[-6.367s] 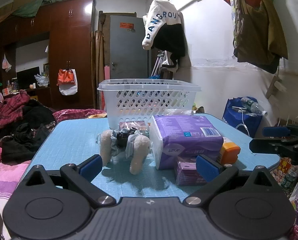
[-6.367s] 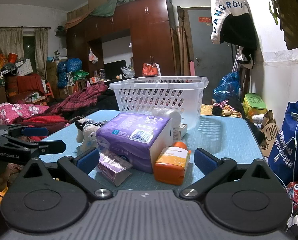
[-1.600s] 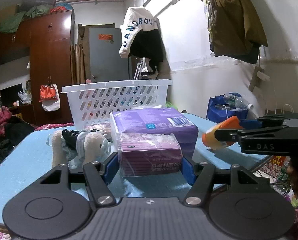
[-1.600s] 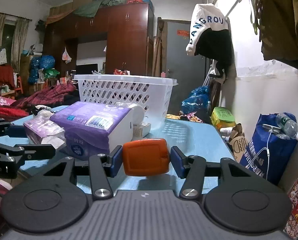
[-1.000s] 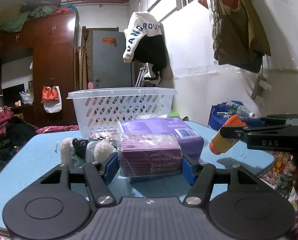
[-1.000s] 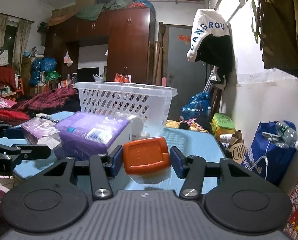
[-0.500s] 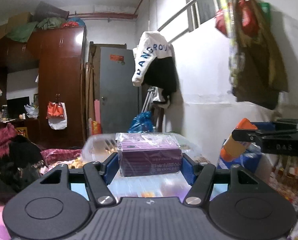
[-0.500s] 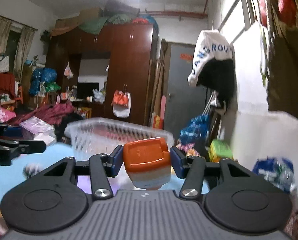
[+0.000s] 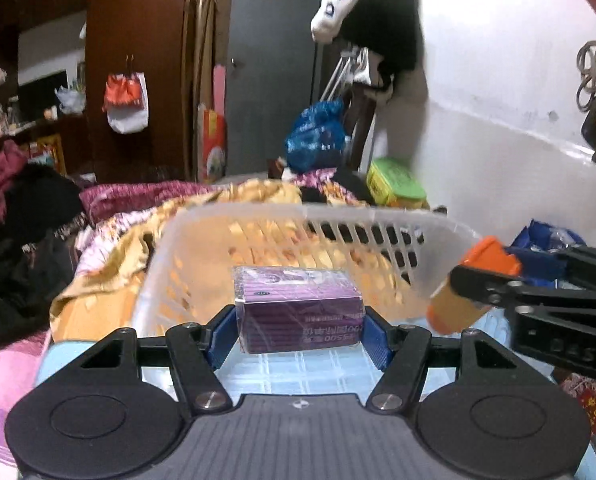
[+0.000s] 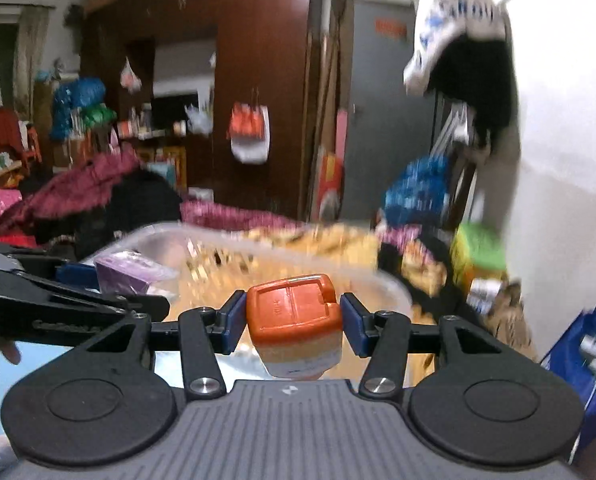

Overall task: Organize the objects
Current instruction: 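Lift both held items and carry them over the white basket, then open both grippers to drop the bottle and box into the basket, then grasp the large purple pad package between both grippers, then lift the purple package with both grippers over the basket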

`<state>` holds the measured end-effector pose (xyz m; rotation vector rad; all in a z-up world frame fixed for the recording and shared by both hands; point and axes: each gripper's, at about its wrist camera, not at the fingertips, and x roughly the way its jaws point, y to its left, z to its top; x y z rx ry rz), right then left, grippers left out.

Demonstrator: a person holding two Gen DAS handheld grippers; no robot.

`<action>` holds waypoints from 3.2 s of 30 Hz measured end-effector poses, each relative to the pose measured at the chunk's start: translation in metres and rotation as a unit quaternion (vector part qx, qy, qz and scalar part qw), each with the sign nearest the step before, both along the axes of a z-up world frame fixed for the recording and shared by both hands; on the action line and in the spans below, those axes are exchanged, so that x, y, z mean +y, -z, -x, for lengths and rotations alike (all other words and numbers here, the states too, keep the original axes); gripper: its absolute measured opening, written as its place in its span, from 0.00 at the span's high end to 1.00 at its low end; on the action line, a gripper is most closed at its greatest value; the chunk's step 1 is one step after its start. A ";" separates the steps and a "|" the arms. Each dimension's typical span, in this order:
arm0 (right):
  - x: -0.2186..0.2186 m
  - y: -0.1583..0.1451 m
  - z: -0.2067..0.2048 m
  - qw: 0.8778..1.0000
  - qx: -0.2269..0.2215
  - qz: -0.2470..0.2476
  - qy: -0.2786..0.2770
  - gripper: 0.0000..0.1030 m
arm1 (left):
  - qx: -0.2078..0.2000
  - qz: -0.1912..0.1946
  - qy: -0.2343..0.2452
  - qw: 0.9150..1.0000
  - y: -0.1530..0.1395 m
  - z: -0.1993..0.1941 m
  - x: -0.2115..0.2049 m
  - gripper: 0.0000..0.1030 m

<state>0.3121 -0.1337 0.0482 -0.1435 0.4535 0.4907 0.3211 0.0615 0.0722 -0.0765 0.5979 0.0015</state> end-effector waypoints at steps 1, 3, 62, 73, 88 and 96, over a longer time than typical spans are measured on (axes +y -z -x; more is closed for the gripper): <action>0.001 0.006 -0.004 1.000 0.011 0.002 0.000 0.48 | 0.004 -0.005 0.002 1.000 0.003 -0.002 -0.002 0.34; -0.001 0.011 -0.009 1.000 0.021 0.013 -0.002 0.48 | 0.009 -0.021 0.006 1.000 0.006 -0.005 -0.005 0.33; -0.124 0.113 0.174 0.977 -0.034 -0.096 -0.190 0.42 | -0.160 -0.104 0.188 0.964 0.129 0.239 -0.062 0.34; -0.132 0.106 0.186 0.977 -0.062 -0.100 -0.179 0.53 | -0.191 -0.011 0.196 0.962 0.125 0.248 -0.037 0.49; -0.126 0.064 0.205 0.973 -0.132 -0.094 -0.164 0.56 | -0.251 0.007 0.184 0.950 0.082 0.261 -0.035 0.51; -0.100 -0.026 0.161 0.967 -0.178 -0.088 -0.160 0.57 | -0.280 -0.016 0.161 0.946 -0.021 0.210 -0.030 0.51</action>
